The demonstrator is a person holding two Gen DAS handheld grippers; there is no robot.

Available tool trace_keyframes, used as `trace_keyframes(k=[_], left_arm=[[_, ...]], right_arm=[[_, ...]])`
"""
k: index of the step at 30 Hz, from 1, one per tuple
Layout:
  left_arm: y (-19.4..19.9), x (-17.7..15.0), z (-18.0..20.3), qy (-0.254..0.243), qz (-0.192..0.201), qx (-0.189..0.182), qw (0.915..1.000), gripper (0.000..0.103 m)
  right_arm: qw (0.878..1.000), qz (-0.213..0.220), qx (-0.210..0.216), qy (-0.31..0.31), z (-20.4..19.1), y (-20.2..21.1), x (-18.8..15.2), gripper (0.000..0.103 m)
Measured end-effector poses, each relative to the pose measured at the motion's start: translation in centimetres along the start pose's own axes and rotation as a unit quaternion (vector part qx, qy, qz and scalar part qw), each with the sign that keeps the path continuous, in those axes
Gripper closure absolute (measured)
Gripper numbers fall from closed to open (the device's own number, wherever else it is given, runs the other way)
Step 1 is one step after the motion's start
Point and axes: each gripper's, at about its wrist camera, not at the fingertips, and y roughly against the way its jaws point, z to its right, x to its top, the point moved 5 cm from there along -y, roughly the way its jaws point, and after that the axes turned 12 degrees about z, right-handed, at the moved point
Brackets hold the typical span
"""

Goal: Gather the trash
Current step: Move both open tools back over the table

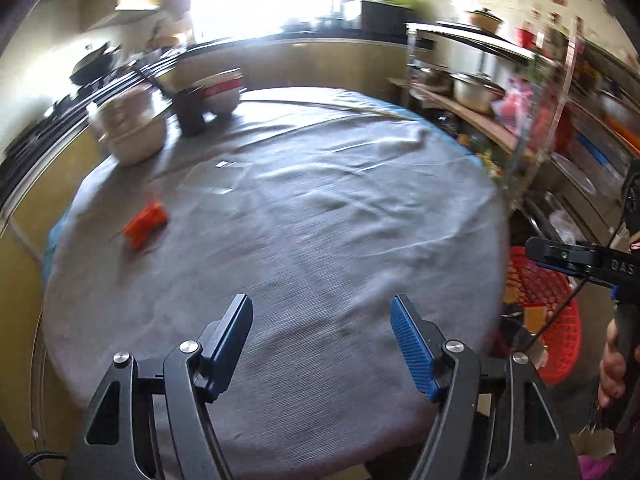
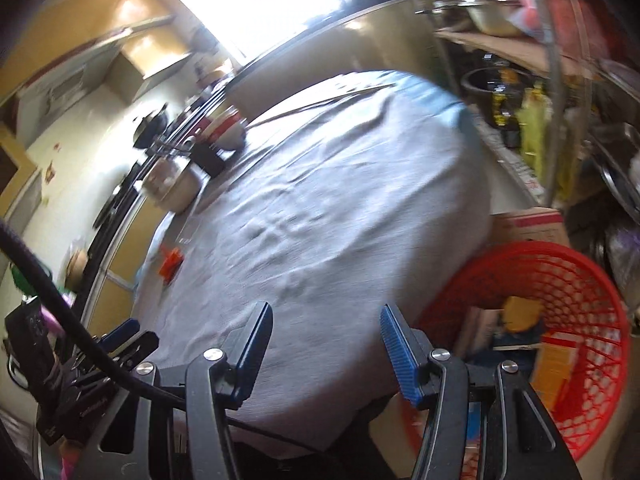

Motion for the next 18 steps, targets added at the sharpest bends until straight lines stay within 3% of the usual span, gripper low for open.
trace_keyframes(k=[10, 18], left_arm=[[1.0, -0.1, -7.5, 0.047, 0.001, 0.083, 0.9954, 0.031], [1.3, -0.8, -10.6, 0.068, -0.006, 0.111, 0.9915, 0.031]], right_arm=[[0.995, -0.027, 0.064, 0.070, -9.0, -3.6, -0.6, 0.043], [0.989, -0.062, 0.088, 0.101, -12.5, -5.9, -2.6, 0.043]])
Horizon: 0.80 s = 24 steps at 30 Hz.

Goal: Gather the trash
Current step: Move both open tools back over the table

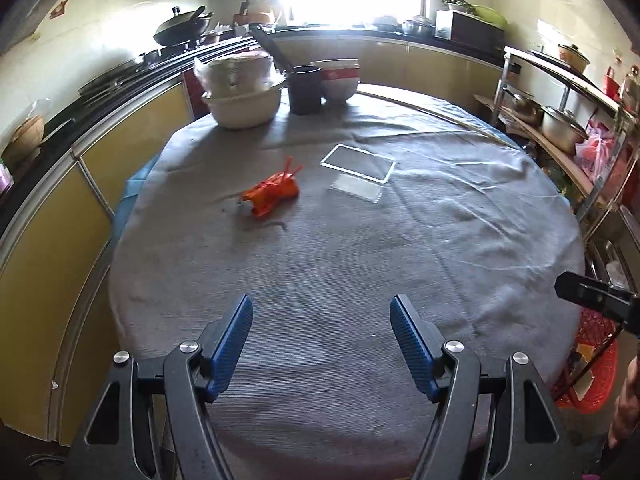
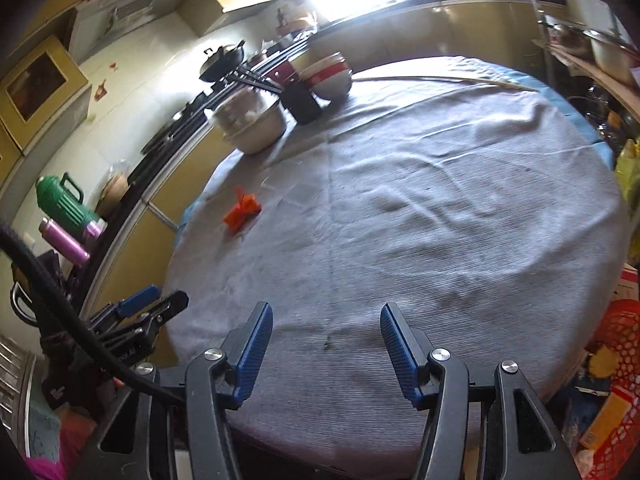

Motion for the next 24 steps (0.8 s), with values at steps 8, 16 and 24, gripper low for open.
trace_keyframes(k=[8, 16, 24], left_arm=[[-0.7, -0.3, -1.1, 0.004, -0.008, 0.007, 0.9999, 0.031], [-2.0, -0.8, -2.6, 0.013, -0.027, 0.015, 0.9994, 0.031], [-2.9, -1.6, -4.2, 0.020, -0.044, 0.024, 0.9985, 0.031]], right_arm=[[1.000, -0.016, 0.012, 0.008, -1.5, -2.3, 0.1, 0.043], [0.999, -0.032, 0.028, 0.010, -3.3, -5.0, 0.3, 0.043], [0.998, -0.050, 0.040, 0.019, -4.9, -7.1, -0.4, 0.043]])
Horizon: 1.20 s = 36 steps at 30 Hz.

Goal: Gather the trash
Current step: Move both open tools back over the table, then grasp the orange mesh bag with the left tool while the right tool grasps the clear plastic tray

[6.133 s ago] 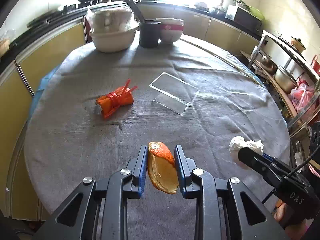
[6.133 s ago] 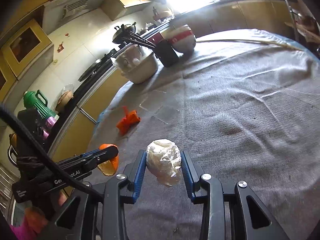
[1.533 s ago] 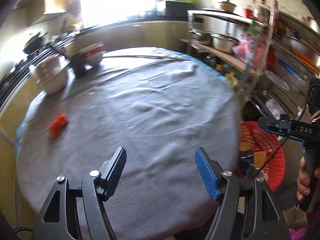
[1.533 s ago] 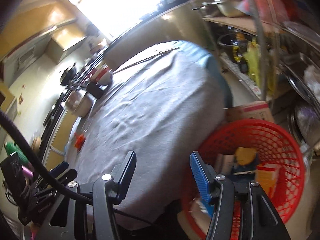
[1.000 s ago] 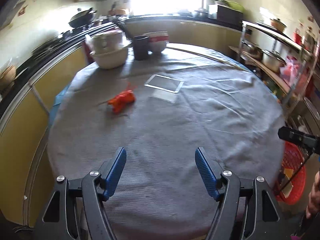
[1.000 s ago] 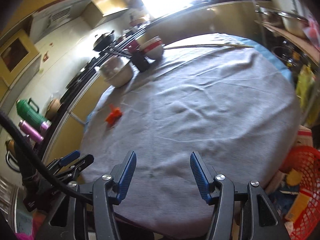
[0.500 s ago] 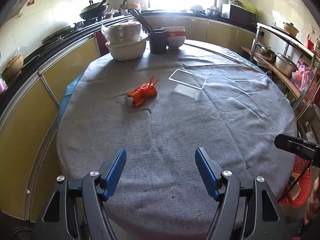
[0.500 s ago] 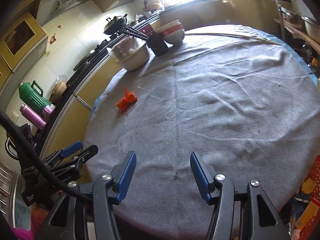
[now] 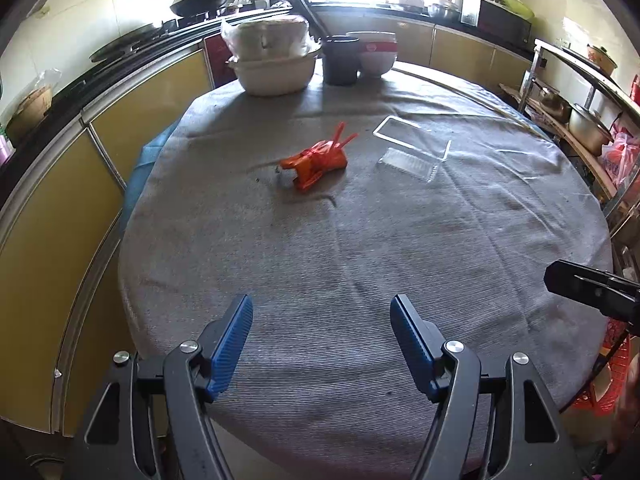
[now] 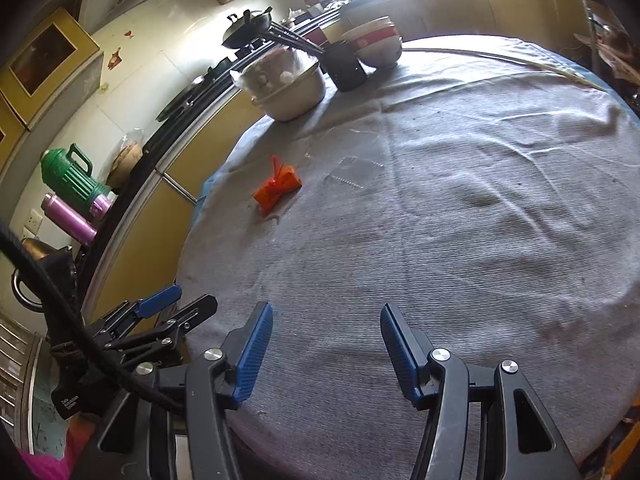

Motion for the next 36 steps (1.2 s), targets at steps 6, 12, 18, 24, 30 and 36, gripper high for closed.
trace_keyframes(k=[6, 12, 18, 24, 30, 36], left_arm=[[-1.2, -0.3, -1.8, 0.016, -0.014, 0.009, 0.9997, 0.031], [-2.5, 0.2, -3.6, 0.026, -0.020, 0.022, 0.9992, 0.031], [-3.8, 0.8, -4.7, 0.024, -0.025, 0.031, 0.9989, 0.031], [-5.3, 1.4, -5.3, 0.020, -0.032, 0.034, 0.9987, 0.031], [-7.4, 3.0, -5.5, 0.009, -0.033, 0.034, 0.9989, 0.031], [-10.0, 5.0, -5.5, 0.011, -0.035, 0.023, 0.9991, 0.031]], right_arm=[[1.000, -0.011, 0.001, -0.004, 0.0, -1.2, -0.1, 0.043], [1.000, -0.019, 0.000, -0.005, 0.1, -2.5, 0.1, 0.043], [1.000, -0.024, -0.004, 0.001, 0.4, -4.2, 0.7, 0.043], [1.000, -0.025, -0.012, 0.011, 1.0, -6.0, 1.9, 0.043], [0.998, -0.021, -0.036, 0.037, 2.1, -8.6, 4.1, 0.037], [0.997, -0.016, -0.050, 0.056, 3.3, -11.1, 6.4, 0.032]])
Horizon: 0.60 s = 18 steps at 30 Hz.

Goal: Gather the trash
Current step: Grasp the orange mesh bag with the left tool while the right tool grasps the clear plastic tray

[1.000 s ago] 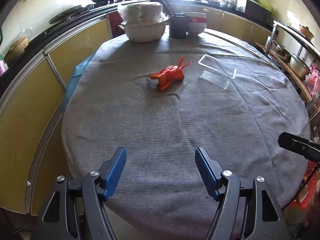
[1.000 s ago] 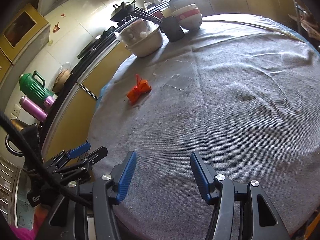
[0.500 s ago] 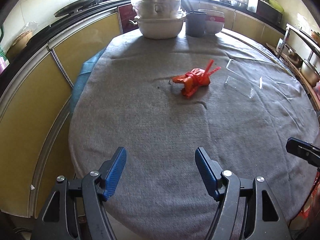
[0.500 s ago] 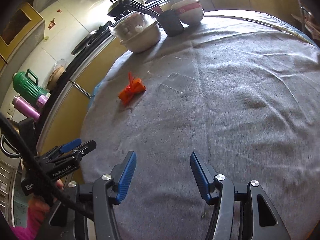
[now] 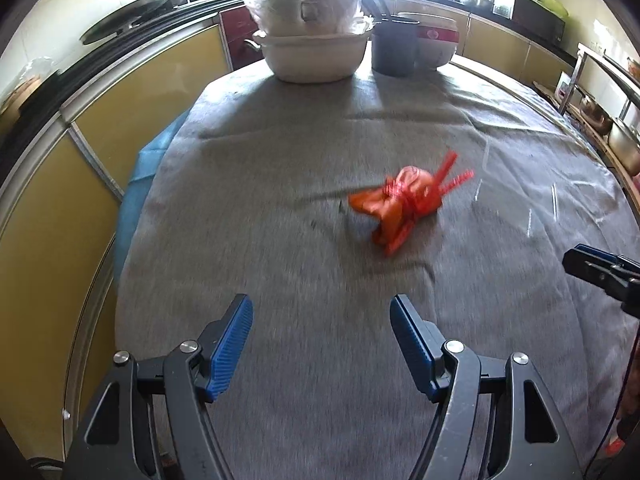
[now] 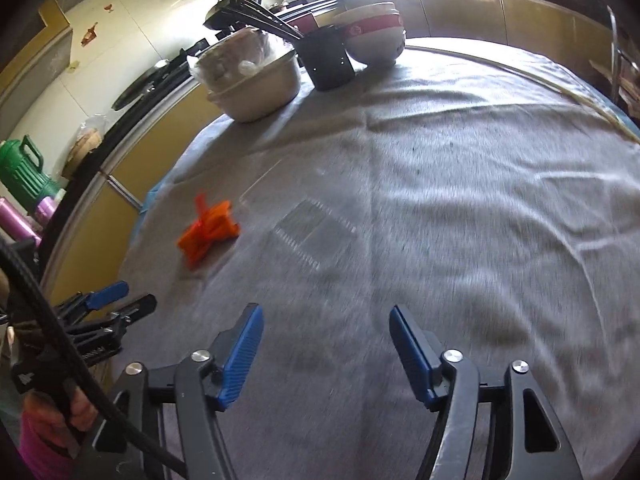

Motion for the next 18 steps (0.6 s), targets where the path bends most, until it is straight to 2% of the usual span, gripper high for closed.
trace_keyframes(k=[6, 13, 18], left_arm=[[-1.9, 2.5, 1.2, -0.018, 0.003, -0.029, 0.9994, 0.031], [-3.5, 4.9, 2.8, -0.064, 0.015, -0.055, 0.9964, 0.031], [-4.0, 5.8, 4.5, -0.101, 0.018, -0.101, 0.9896, 0.031]], right_arm=[[0.999, 0.000, -0.002, 0.032, 0.4, -2.5, 1.8, 0.030], [0.996, 0.012, 0.001, 0.085, 0.1, -4.6, 3.9, 0.029], [0.995, 0.011, 0.026, 0.097, -0.2, -5.7, 4.9, 0.026]])
